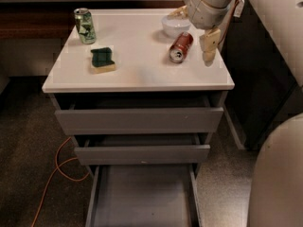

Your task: Place coke can into bottom drawer

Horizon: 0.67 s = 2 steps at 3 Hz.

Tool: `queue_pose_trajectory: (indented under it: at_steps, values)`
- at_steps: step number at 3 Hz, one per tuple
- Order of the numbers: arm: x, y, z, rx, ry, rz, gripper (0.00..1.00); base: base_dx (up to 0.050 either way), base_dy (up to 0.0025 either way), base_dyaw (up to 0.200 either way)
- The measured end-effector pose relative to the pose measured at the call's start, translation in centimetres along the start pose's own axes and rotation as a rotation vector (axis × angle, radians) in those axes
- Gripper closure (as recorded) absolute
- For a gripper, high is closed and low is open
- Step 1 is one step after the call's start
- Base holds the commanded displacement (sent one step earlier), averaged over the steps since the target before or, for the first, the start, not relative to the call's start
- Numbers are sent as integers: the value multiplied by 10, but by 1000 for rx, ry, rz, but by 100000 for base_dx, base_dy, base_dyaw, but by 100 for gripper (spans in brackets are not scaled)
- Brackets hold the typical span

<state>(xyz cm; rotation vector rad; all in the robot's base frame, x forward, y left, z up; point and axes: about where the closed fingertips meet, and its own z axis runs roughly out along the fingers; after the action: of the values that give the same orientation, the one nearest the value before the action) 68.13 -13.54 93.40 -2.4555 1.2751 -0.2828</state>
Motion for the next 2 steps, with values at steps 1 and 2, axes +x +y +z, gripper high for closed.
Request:
queue_pose_trajectory:
  at_steps: [1,2]
  values:
    - [0,0,0,0,0,0,0,0,0,0]
    - [10,-5,13,-1,-6,-32,0,0,0,0]
